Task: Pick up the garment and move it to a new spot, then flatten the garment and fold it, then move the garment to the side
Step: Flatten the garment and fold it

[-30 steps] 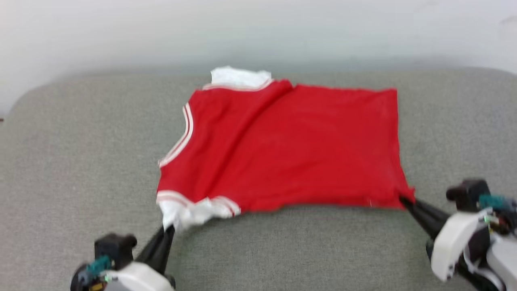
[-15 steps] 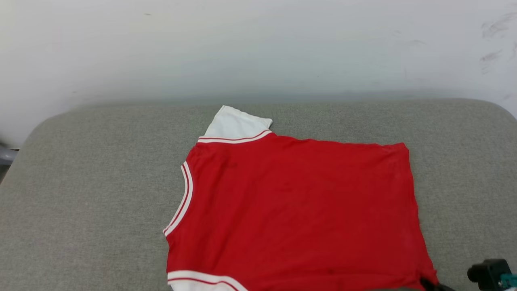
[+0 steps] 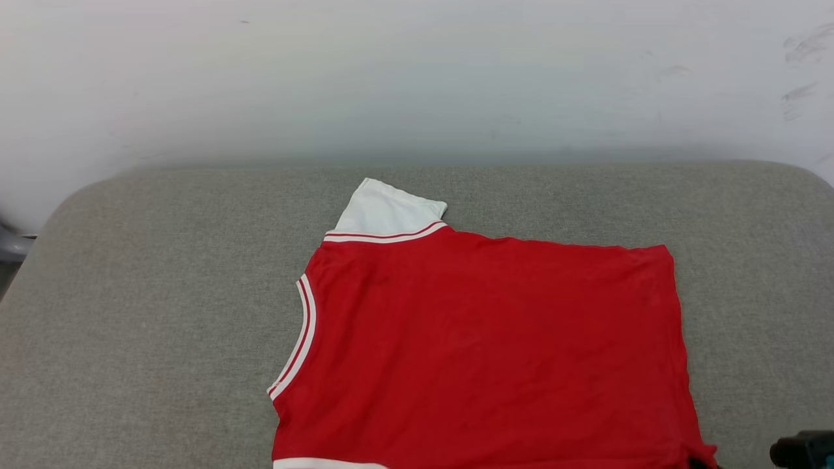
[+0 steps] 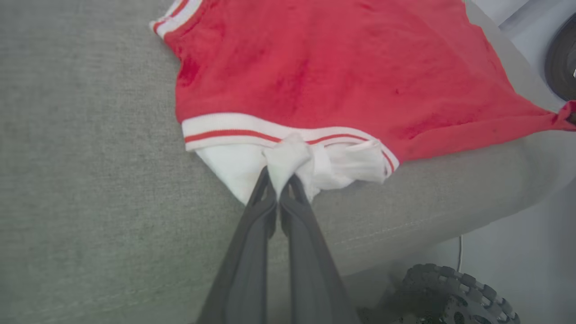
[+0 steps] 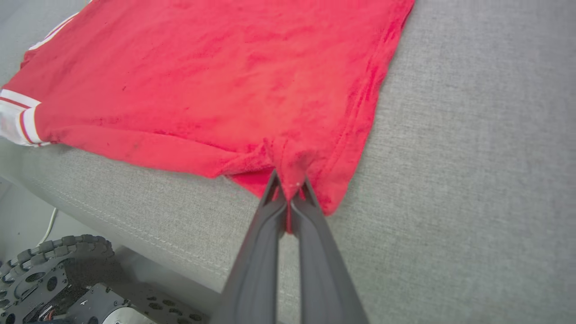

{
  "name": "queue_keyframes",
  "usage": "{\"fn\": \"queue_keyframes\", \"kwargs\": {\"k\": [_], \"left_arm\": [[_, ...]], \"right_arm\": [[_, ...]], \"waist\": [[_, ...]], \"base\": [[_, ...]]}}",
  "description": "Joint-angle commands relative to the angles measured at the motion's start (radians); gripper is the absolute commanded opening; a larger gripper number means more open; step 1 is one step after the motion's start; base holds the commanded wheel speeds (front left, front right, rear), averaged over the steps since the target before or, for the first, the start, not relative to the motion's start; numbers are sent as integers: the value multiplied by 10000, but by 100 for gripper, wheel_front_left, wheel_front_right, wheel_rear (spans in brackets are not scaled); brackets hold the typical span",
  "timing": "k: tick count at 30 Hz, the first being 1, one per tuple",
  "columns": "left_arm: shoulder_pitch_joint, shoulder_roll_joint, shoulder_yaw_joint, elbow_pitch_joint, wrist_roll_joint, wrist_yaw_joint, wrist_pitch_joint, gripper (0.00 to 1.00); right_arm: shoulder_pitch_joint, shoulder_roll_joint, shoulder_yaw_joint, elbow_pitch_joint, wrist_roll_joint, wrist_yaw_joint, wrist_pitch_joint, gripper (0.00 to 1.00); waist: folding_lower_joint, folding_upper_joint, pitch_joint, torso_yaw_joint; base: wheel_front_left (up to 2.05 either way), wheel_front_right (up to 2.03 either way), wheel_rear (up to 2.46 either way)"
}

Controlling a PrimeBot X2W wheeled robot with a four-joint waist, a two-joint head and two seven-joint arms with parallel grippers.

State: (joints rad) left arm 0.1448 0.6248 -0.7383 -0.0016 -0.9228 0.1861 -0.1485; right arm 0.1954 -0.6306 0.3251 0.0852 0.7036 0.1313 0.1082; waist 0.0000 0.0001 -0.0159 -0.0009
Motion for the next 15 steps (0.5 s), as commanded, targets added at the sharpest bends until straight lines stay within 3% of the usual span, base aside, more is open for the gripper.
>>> {"fn": "queue_keyframes", "kwargs": {"k": [1, 15], "left_arm": [[-490, -2, 86, 51, 204, -19, -84, 0], [-3812, -233, 407, 1360, 894, -899, 326, 0]], "right_arm": [[-38, 116, -206, -161, -103, -11, 134, 0], [-1731, 470, -592, -446, -25, -11, 746, 0]], "waist": [[0, -1, 21, -5], [0, -1, 910, -435]], "base": [[0, 0, 0], [0, 0, 0]]}}
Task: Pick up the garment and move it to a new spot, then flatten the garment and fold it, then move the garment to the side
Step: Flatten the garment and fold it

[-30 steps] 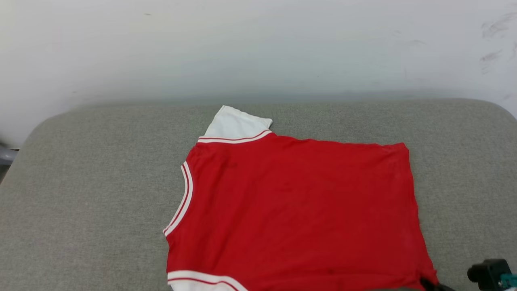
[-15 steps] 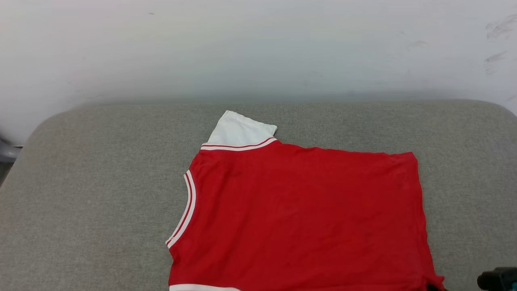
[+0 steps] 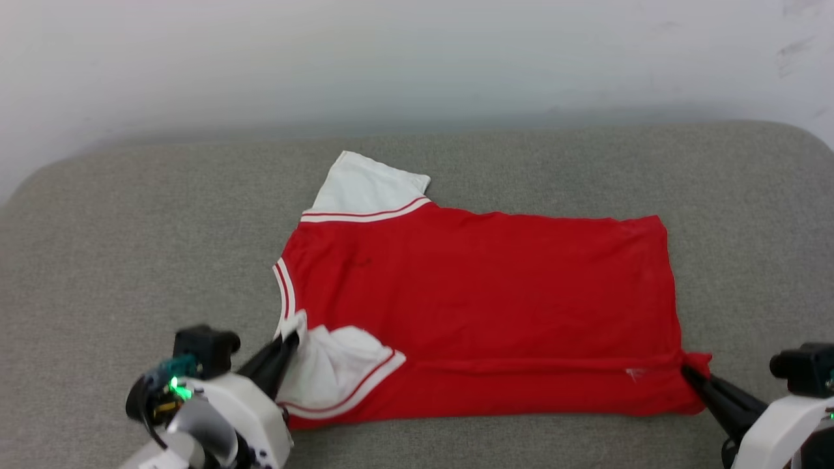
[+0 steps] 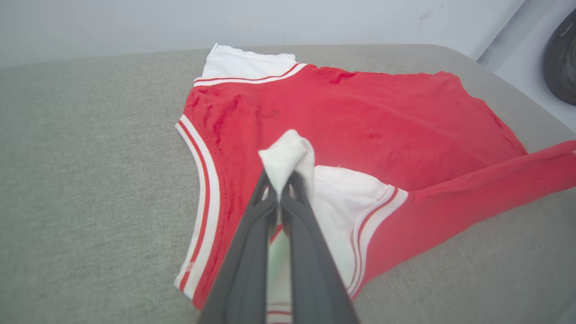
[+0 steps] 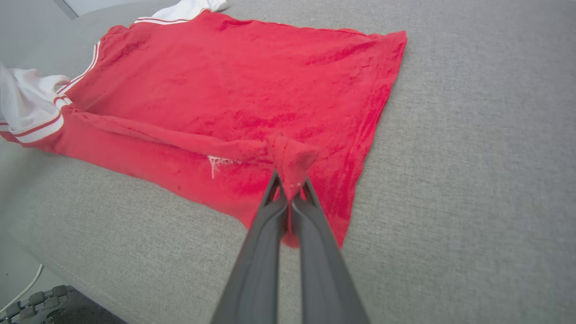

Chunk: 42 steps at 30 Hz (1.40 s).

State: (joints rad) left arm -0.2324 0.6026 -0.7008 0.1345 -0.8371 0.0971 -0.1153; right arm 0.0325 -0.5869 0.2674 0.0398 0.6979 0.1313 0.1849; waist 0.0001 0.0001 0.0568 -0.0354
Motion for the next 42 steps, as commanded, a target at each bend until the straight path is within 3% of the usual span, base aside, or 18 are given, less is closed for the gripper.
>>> {"fn": "queue_keyframes", "kwargs": {"k": [1, 14, 31, 32, 33, 34, 35, 42], "left_arm": [[-328, -18, 51, 134, 82, -105, 40, 0], [-2810, -257, 3, 2279, 404, -1070, 519, 0], [-3411, -1094, -528, 5327, 389, -1941, 32, 0], [-3445, -1126, -512, 5416, 373, -1954, -34, 0], [-3506, -1149, -512, 5479, 423, -1934, -135, 10], [-3550, -1175, -514, 5531, 442, -1900, -216, 38], [-3611, -1203, -509, 5553, 509, -1850, -344, 100], [-3887, -1048, -535, 5039, 784, -1661, -596, 100]], "right_arm": [[-280, 36, 8, 52, 48, -11, -17, 0], [-2612, 31, 1055, 1253, 388, -11, 223, 0], [-3915, 228, 2581, 3392, 951, -11, -348, 0], [-3938, 237, 2608, 3428, 971, -11, -431, 27], [-3959, 229, 2609, 3471, 970, -11, -552, 44], [-3984, 210, 2594, 3506, 938, -11, -677, 100], [-3990, 203, 2546, 3543, 910, -11, -812, 100], [-3569, 92, 2193, 3330, 802, -11, -1514, 100]], "waist": [[-1, -1, 315, -126], [-1, -1, 1772, -500], [-1, -1, 2187, -449], [-1, -1, 2146, -434], [-1, -1, 2088, -405], [-1, -1, 2026, -376], [-1, -1, 1955, -338], [-1, -1, 1399, -53]], "base": [[0, 0, 0], [0, 0, 0], [0, 0, 0], [0, 0, 0], [0, 0, 0], [0, 0, 0], [0, 0, 0], [0, 0, 0]]}}
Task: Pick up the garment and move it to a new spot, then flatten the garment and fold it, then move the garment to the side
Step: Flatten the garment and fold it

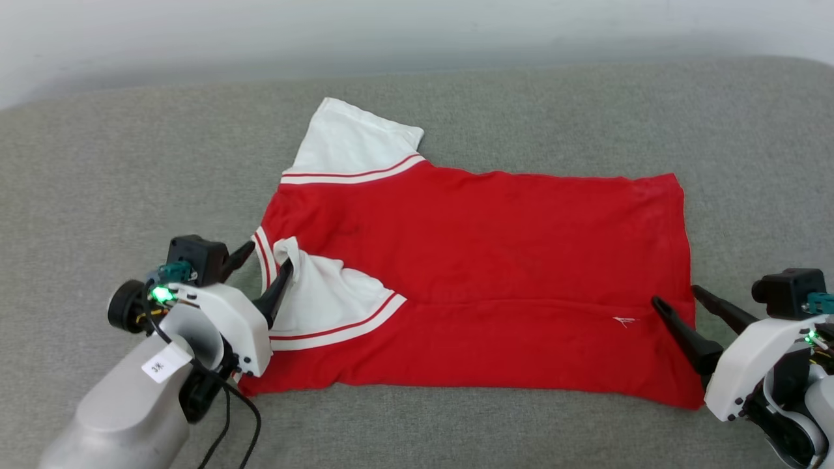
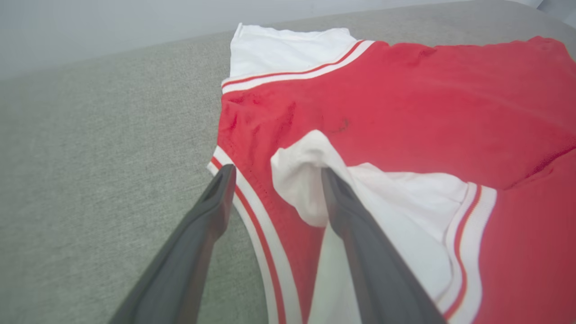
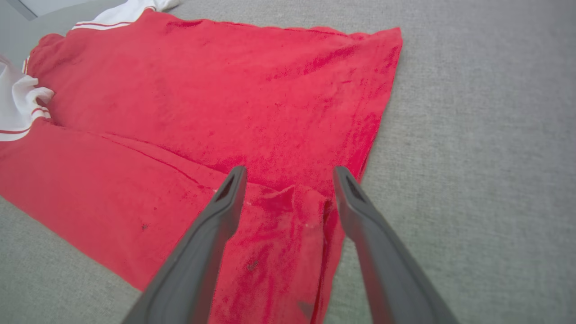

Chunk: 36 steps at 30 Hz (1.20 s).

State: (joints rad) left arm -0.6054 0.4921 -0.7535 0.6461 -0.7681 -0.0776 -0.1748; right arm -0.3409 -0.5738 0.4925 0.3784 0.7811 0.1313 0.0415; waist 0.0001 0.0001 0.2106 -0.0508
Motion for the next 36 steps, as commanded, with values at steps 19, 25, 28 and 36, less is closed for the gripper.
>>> {"fn": "queue_keyframes", "kwargs": {"k": [19, 25, 28, 36], "left_arm": [[-1151, 1666, -432, -2884, -1246, 6, 5525, 100], [-1205, 1702, -829, -3015, -2102, -48, 7771, 100], [-1086, 1734, -1074, -3004, -2318, -64, 8510, 100], [-594, 1849, -1531, -2773, -2402, 22, 9234, 100]], "right_arm": [[1237, 288, -1447, -1678, -1120, -11, 408, 100], [1404, 467, -1708, -1982, -1328, -11, 630, 100], [1422, 567, -1765, -2050, -1380, -11, 691, 100], [1409, 713, -1793, -2044, -1419, -11, 715, 100]], "waist": [[-1, -1, -902, 392], [-1, -1, -869, 341], [-1, -1, -815, 269], [-1, -1, -639, 76]], "base": [[0, 0, 0], [0, 0, 0], [0, 0, 0], [0, 0, 0]]}}
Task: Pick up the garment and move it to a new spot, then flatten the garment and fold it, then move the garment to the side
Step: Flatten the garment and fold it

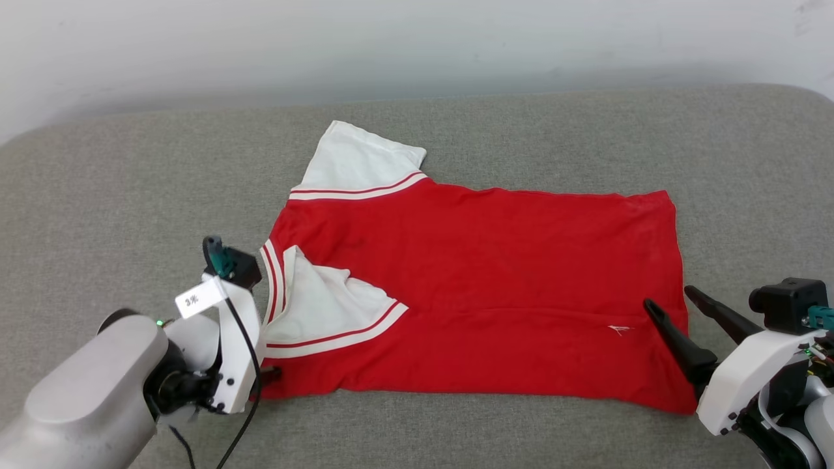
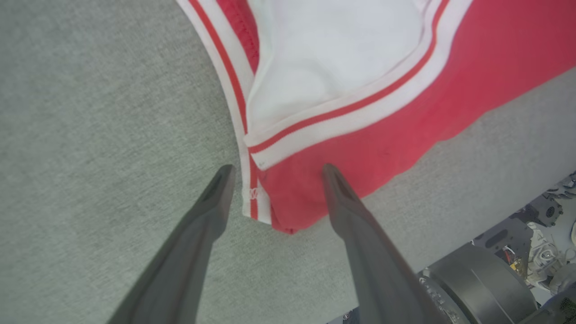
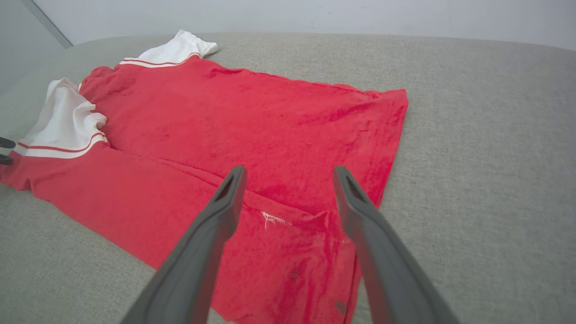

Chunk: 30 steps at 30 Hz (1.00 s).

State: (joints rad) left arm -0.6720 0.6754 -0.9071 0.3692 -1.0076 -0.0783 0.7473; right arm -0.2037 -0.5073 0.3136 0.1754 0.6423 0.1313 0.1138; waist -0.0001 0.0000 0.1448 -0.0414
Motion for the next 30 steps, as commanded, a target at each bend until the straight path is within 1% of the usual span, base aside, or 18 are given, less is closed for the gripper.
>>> {"fn": "queue_keyframes", "kwargs": {"k": [1, 5, 11, 12, 13, 14, 16, 19, 24, 26, 30], "left_arm": [[174, 36, -67, 72, 5, 29, 55, 100], [505, 57, -204, 439, -10, 23, 2, 100], [1008, -287, -345, 1024, -80, -60, -379, 100], [1065, -343, -344, 1084, -114, -82, -486, 81], [1099, -386, -336, 1124, -103, -126, -642, 20], [1118, -415, -346, 1165, -74, -143, -753, 0], [1166, -431, -368, 1183, -42, -238, -960, 0], [1100, -275, -328, 1083, 100, -291, -1387, 0], [1090, -28, -63, 470, 223, -318, -2206, 0], [1162, 97, -2, 113, 276, -230, -2442, 0], [1336, 321, 123, -643, 322, -14, -2710, 0]], "right_arm": [[27, 64, 5, -10, -33, -11, -15, 100], [-75, 139, 62, 37, -31, -11, -67, 100], [-229, 167, 144, 109, 8, -11, -128, 100], [-259, 161, 144, 122, 19, -11, -138, 100], [-279, 147, 142, 127, 24, -11, -148, 100], [-294, 126, 137, 136, 29, -11, -149, 100], [-336, 43, 91, 135, 19, -11, -156, 100], [-406, -132, 24, 17, -97, -11, -150, 100], [-433, -618, -244, -364, -310, -11, 167, 100], [-469, -868, -362, -564, -424, -11, 469, 100], [-418, -1403, -450, -944, -426, -11, 1652, 100]], "waist": [[1, 0, 48, -42], [1, 0, 209, -125], [1, 0, 368, -169], [1, 0, 374, -173], [1, 0, 371, -174], [1, 0, 358, -175], [1, 0, 309, -160], [1, 0, 208, -132], [1, 0, -6, -97], [1, 0, -64, -79], [1, 0, -119, -57]], "base": [[0, 0, 0], [0, 0, 0], [0, 0, 0], [0, 0, 0], [0, 0, 0], [0, 0, 0], [0, 0, 0], [0, 0, 0], [0, 0, 0], [0, 0, 0], [0, 0, 0]]}}
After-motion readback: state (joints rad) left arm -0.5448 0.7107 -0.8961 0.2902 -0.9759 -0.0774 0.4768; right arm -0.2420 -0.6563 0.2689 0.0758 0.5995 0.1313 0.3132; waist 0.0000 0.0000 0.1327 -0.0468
